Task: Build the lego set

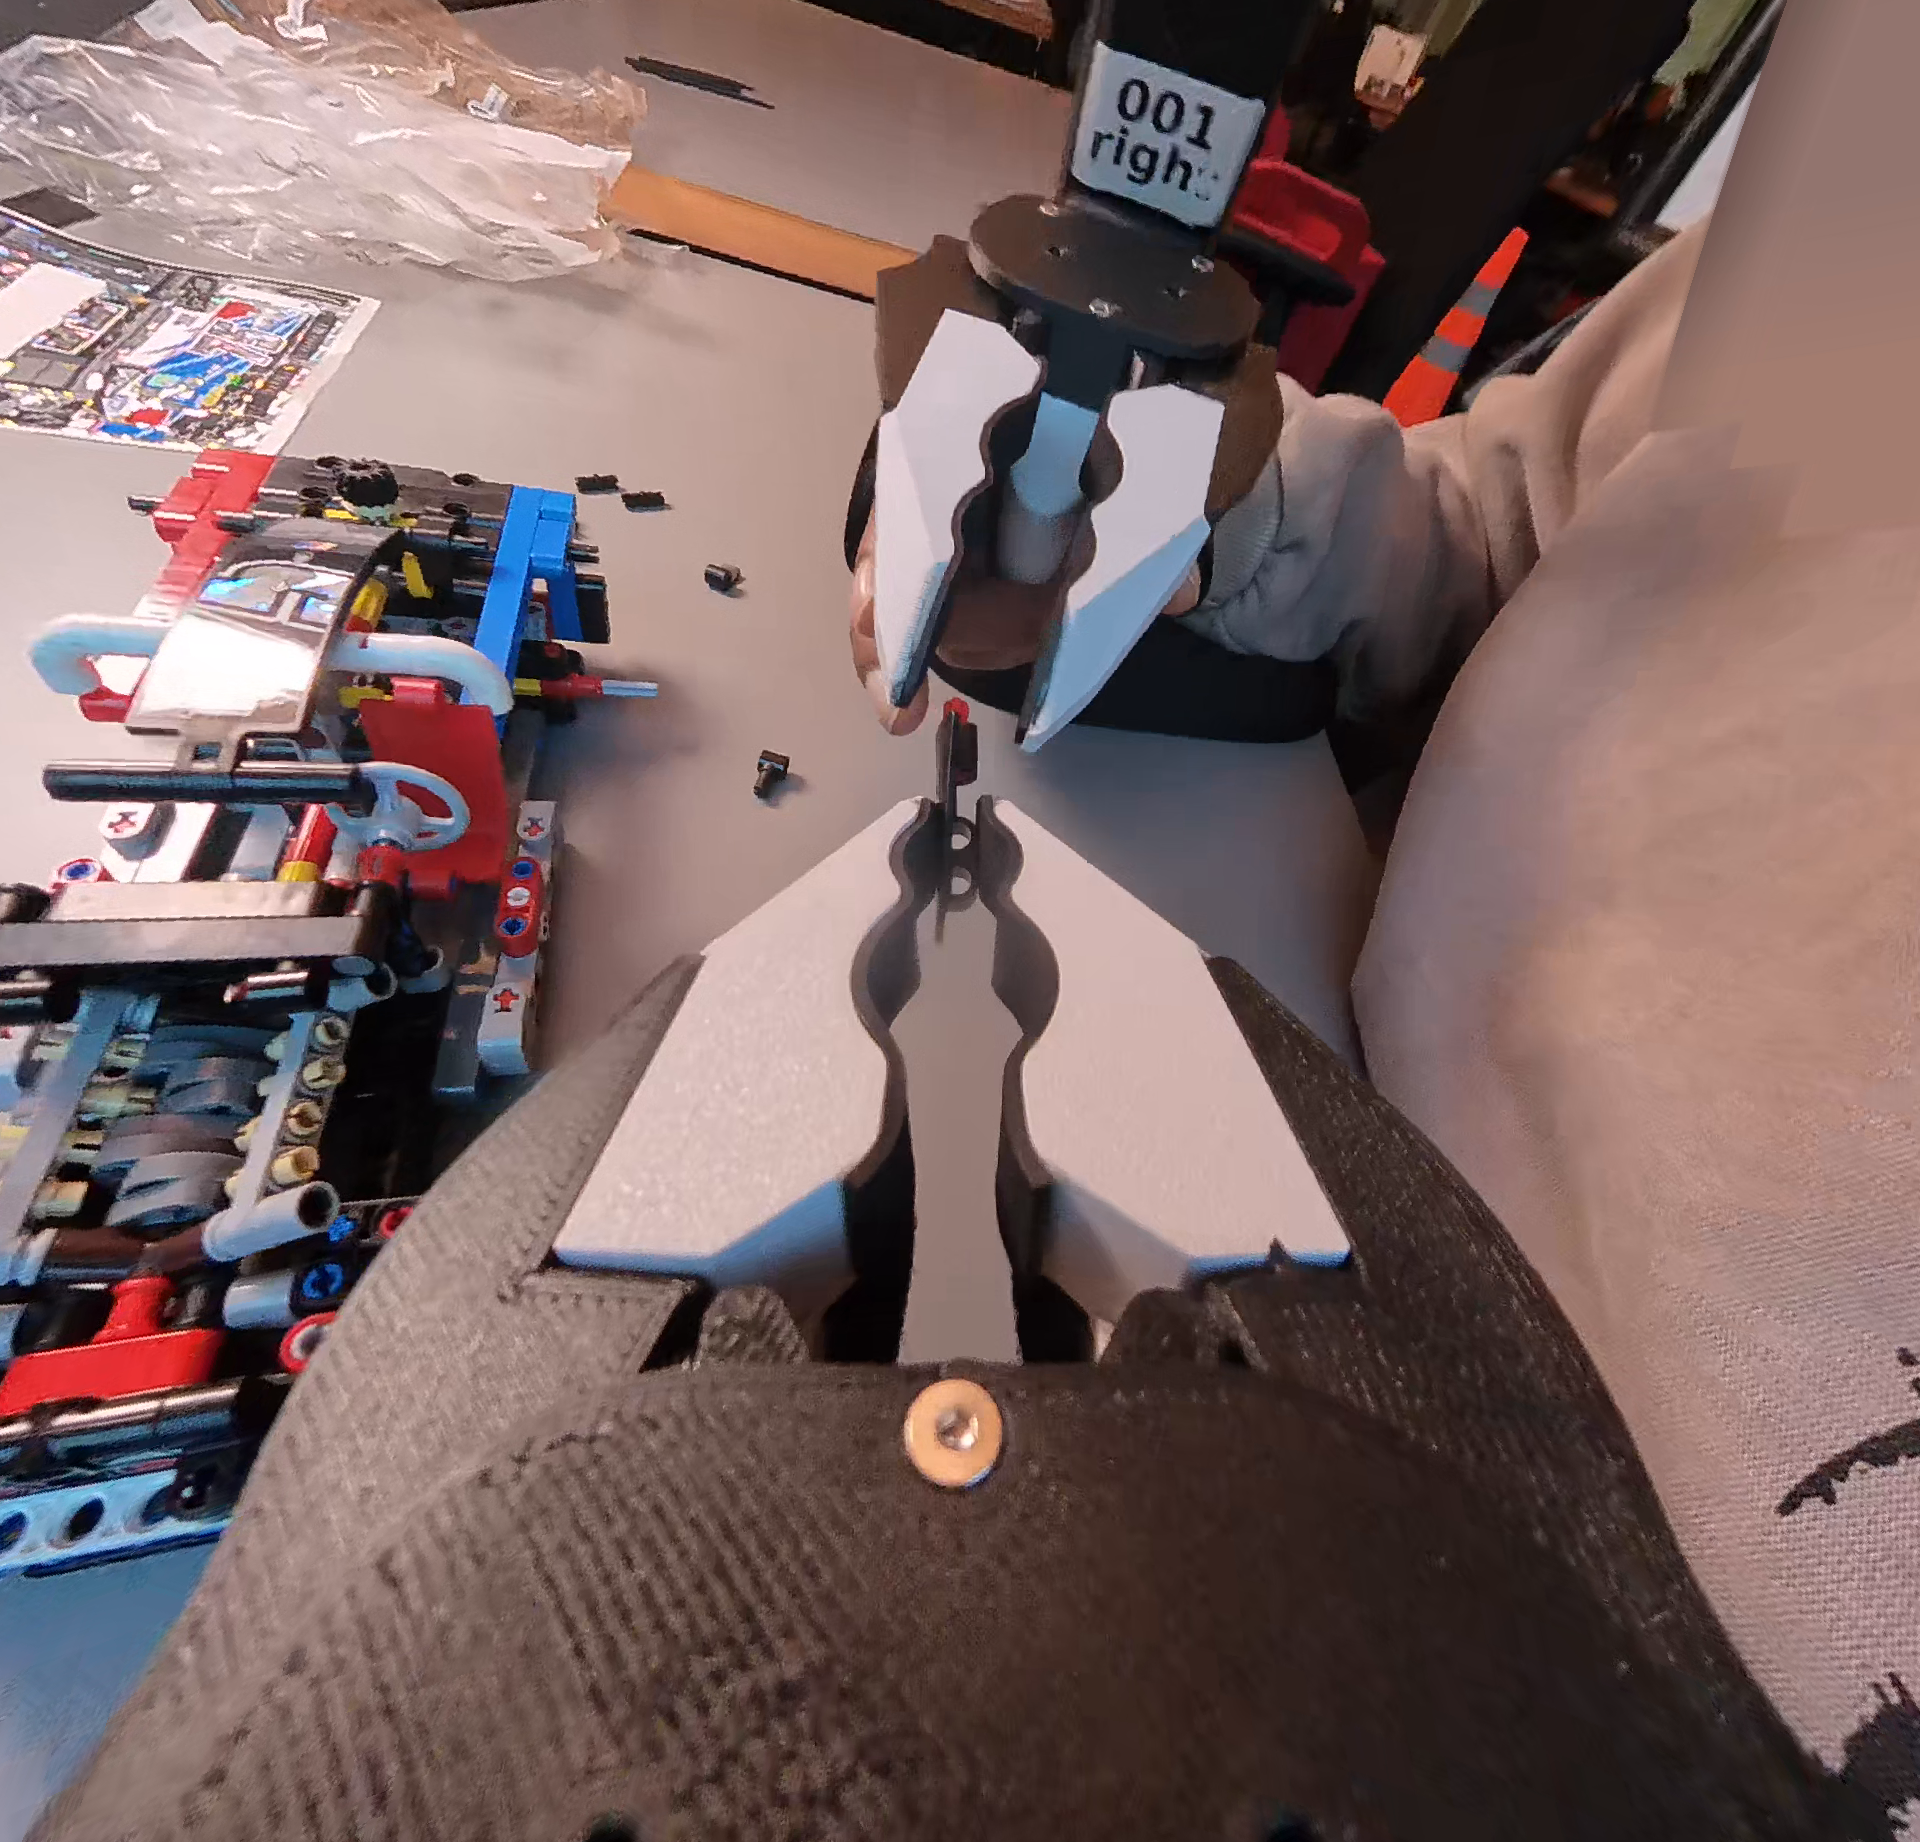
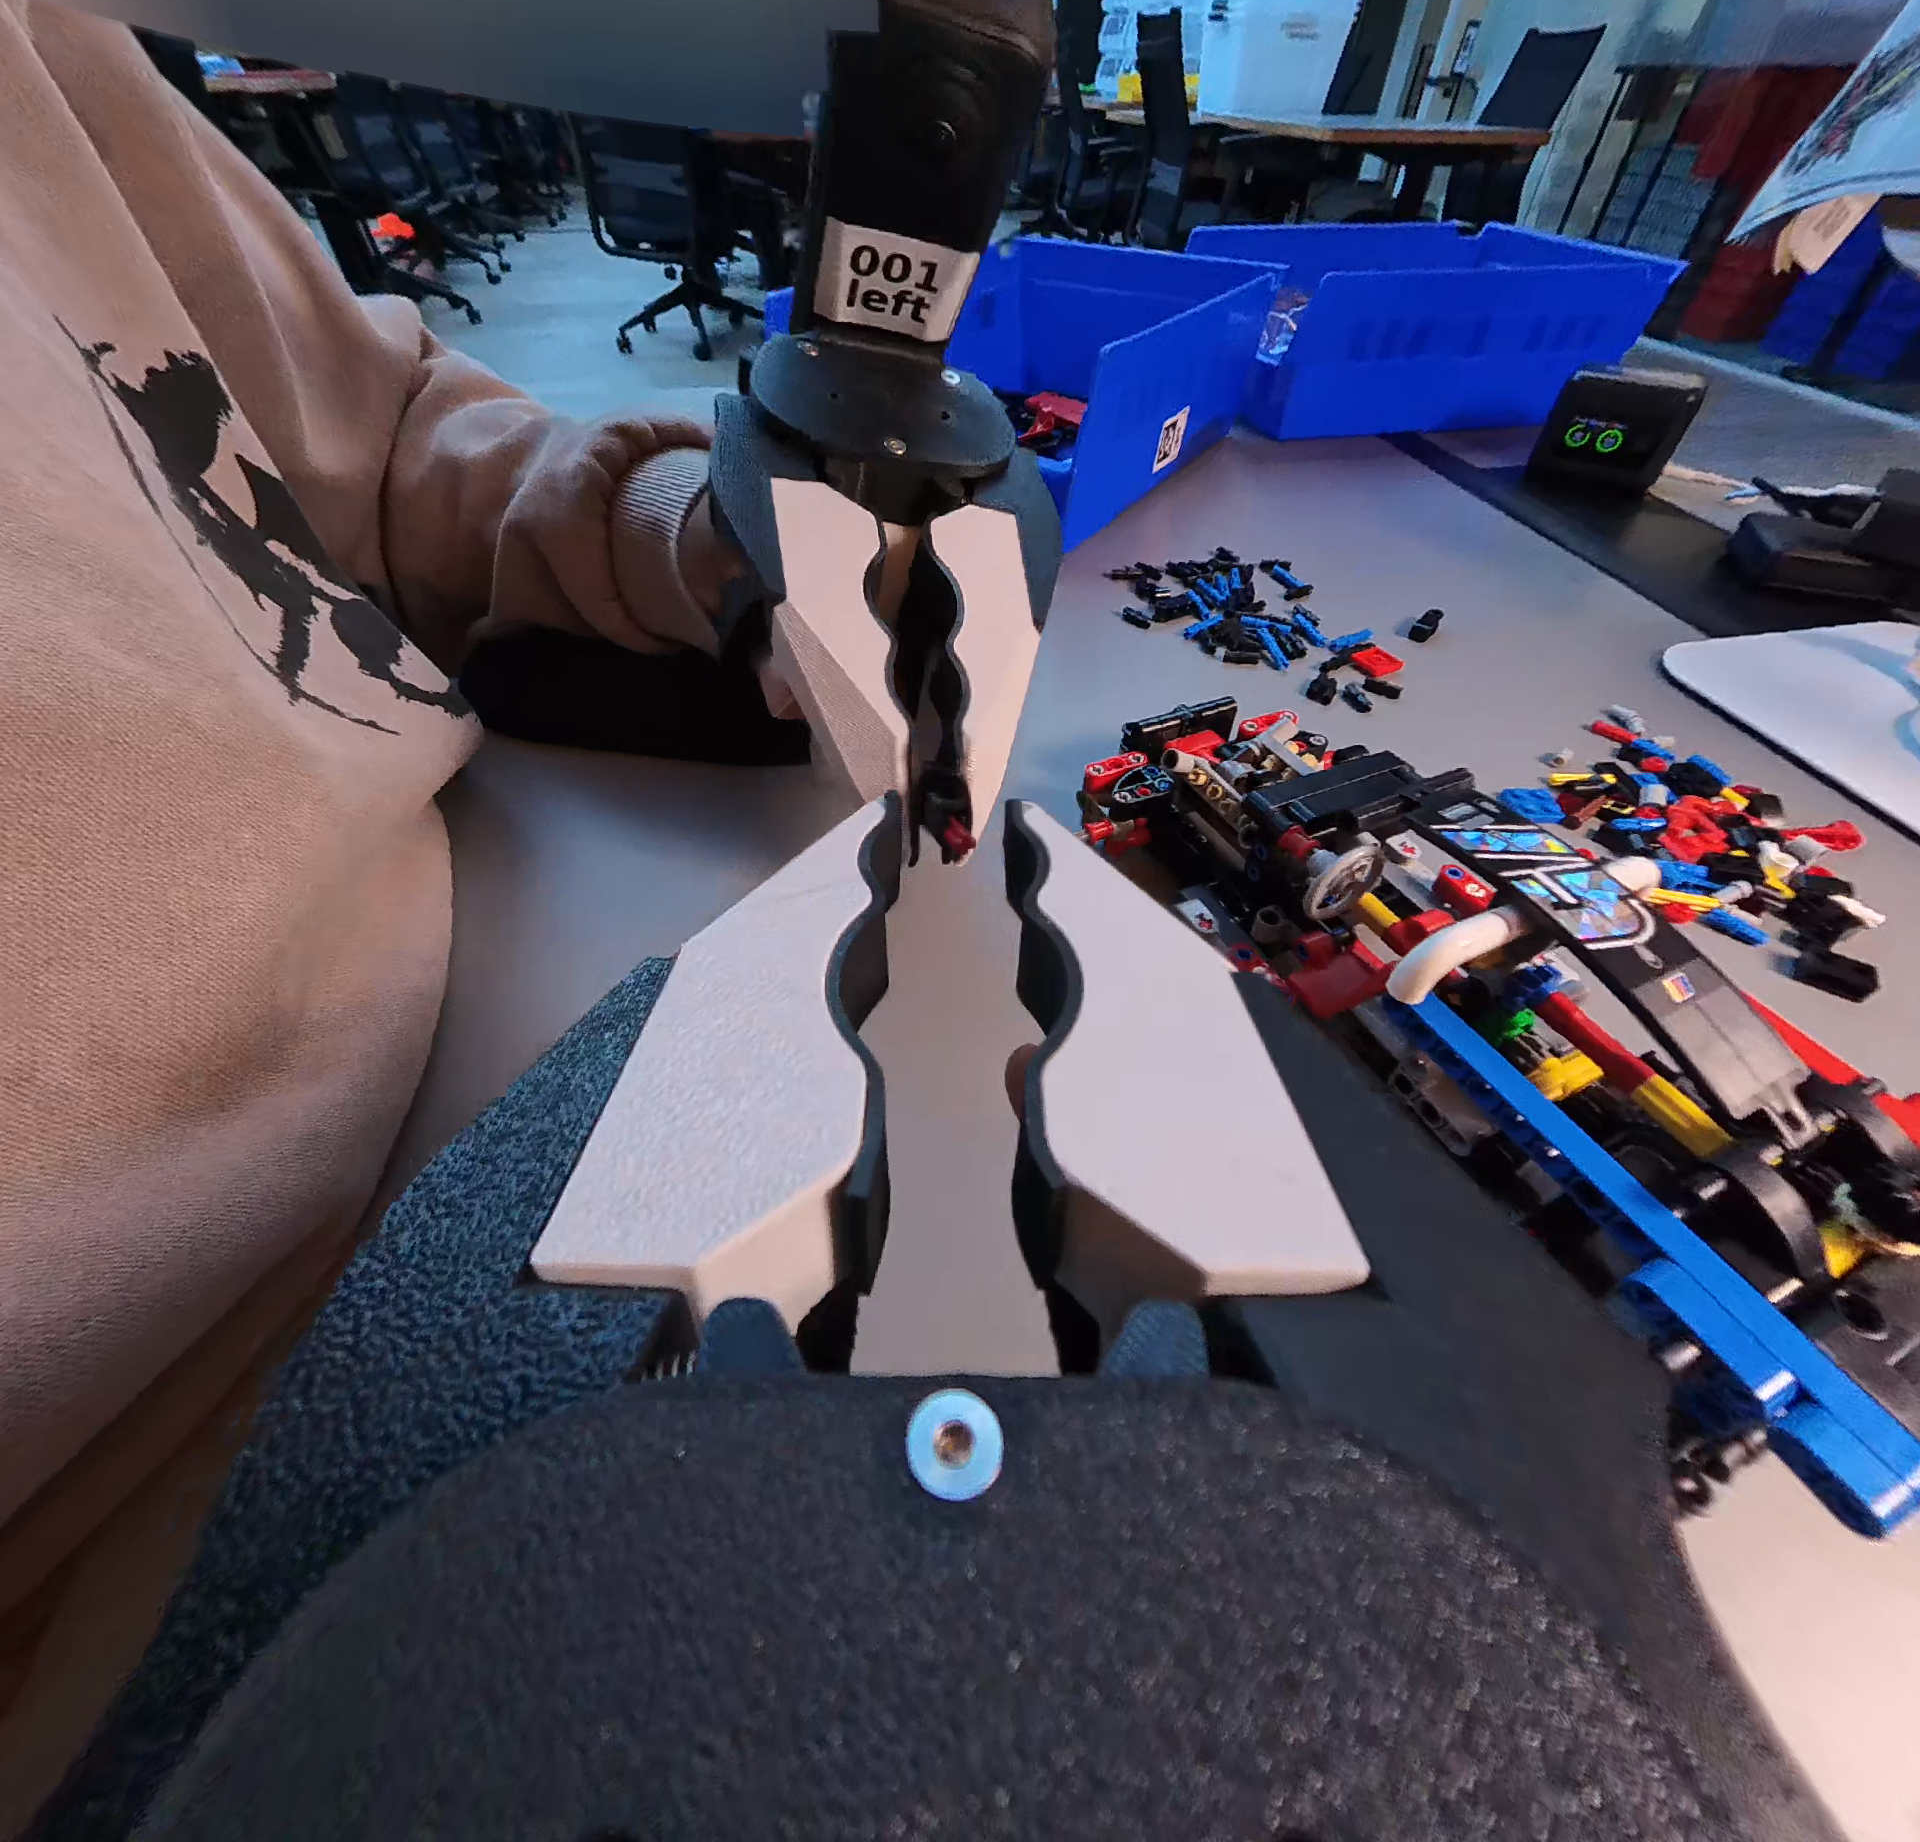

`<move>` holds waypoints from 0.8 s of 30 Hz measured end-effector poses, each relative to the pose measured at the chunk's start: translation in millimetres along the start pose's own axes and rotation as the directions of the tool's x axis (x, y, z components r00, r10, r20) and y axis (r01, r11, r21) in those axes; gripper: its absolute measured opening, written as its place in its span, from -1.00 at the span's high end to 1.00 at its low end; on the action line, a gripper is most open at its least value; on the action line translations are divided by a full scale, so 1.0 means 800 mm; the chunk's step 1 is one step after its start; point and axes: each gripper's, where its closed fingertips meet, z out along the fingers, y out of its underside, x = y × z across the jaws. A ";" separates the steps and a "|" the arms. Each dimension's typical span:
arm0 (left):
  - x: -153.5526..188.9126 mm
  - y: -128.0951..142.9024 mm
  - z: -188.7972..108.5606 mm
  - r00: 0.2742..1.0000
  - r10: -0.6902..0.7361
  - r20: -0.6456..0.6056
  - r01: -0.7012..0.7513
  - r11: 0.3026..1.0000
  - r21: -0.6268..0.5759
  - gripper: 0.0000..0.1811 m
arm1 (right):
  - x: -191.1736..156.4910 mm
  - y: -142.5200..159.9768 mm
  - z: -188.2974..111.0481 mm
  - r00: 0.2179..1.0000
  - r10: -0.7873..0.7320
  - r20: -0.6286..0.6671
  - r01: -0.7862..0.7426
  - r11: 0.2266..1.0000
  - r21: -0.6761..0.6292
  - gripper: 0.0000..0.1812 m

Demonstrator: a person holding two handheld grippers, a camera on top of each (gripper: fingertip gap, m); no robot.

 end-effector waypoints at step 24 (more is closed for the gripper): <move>-0.009 -0.025 -0.004 0.965 -0.257 -0.043 0.261 0.953 0.155 0.93 | 0.030 -0.016 -0.001 0.985 0.018 -0.174 -0.009 0.999 0.049 0.85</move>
